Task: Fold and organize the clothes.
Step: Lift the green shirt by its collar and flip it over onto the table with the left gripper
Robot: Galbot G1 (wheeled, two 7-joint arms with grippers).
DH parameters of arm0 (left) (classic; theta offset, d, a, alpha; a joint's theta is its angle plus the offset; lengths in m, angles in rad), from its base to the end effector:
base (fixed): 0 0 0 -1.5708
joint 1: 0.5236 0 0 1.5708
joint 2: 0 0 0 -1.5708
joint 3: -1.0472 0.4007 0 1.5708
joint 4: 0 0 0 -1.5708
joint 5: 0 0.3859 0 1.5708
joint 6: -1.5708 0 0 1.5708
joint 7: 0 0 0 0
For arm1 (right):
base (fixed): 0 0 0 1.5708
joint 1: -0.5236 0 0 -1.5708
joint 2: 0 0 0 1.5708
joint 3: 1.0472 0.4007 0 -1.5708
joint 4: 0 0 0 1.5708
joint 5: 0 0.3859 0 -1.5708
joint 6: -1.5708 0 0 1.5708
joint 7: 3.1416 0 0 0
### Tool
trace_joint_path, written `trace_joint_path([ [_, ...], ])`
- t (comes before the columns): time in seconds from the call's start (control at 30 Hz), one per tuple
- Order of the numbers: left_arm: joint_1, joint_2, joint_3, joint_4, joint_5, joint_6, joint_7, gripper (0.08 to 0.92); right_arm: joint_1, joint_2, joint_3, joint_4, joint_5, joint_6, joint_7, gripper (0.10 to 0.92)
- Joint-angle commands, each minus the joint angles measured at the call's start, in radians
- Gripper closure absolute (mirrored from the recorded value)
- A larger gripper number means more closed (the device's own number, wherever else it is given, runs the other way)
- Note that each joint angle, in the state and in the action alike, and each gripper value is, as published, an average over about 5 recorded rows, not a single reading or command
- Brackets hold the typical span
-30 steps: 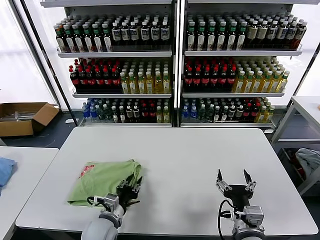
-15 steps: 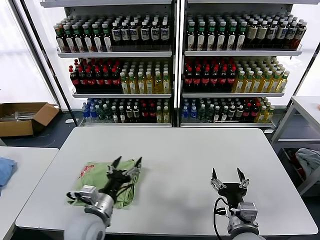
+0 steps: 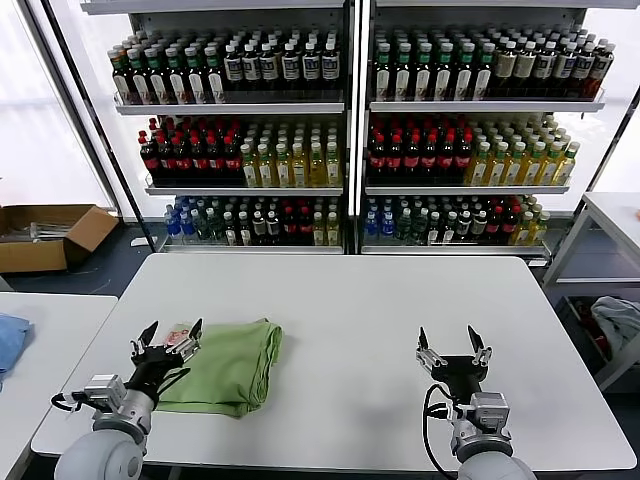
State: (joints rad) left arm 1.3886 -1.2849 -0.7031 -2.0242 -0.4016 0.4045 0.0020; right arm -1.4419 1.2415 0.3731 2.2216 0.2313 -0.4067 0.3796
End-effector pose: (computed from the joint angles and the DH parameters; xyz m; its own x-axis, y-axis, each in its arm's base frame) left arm 0.2531 0.1248 -0.3073 -0.9663 0.0002 0.2574 -0.0186 0.9973 -0.0708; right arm 0.2138 -0.0104 -0.2763 -0.9787 0.0711 0.1928 0.0543 0.9944 -0.0907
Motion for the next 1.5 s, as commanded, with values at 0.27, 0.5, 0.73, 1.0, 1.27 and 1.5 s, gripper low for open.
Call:
trace_joint_path([
  [0.27, -0.031, 0.034, -0.057, 0.223, 0.001, -0.020, 0.038, 0.177, -0.040, 0.000, 0.007, 0.026, -0.003, 0.010, -0.003, 0.203],
  [0.5, -0.028, 0.037, -0.050, 0.243, -0.013, -0.019, 0.049, 0.177, -0.042, 0.005, 0.006, 0.032, -0.011, 0.008, -0.007, 0.203],
  [0.73, -0.031, 0.034, -0.034, 0.247, -0.021, -0.013, 0.061, 0.177, -0.040, 0.007, 0.004, 0.029, -0.010, 0.008, -0.009, 0.203],
  [1.0, -0.030, 0.034, -0.030, 0.269, -0.037, -0.008, 0.080, 0.225, -0.044, 0.005, 0.006, 0.028, -0.010, 0.013, -0.009, 0.203],
  [1.27, -0.022, 0.034, -0.031, 0.270, -0.041, -0.015, 0.095, 0.458, -0.040, 0.004, 0.008, 0.032, -0.010, 0.014, -0.011, 0.203],
  [1.5, -0.023, 0.035, -0.040, 0.267, -0.037, -0.029, 0.090, 0.657, -0.040, 0.003, 0.010, 0.038, -0.011, 0.013, -0.010, 0.203],
])
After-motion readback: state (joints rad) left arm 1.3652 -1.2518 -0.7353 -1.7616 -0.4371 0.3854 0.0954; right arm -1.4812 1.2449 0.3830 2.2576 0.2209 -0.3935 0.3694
